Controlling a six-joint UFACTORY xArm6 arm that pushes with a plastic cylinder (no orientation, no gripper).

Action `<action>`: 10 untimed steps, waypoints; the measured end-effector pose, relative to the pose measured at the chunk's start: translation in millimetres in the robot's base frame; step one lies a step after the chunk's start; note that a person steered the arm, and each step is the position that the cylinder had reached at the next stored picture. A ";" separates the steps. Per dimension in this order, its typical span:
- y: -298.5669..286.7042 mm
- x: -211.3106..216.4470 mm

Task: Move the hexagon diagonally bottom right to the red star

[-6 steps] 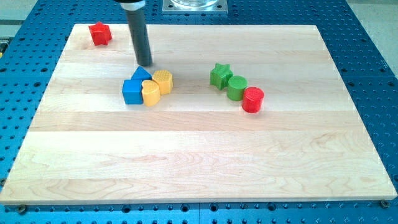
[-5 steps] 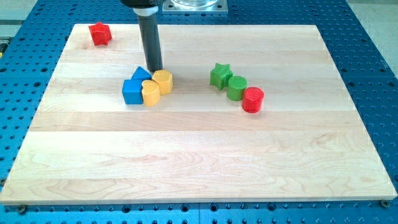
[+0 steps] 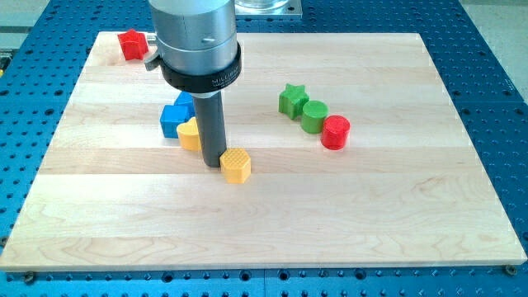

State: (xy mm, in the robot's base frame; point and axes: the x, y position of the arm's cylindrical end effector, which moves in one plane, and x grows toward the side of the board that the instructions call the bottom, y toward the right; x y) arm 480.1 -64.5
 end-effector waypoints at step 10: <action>-5.2 -36.3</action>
State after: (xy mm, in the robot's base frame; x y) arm 443.7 -69.7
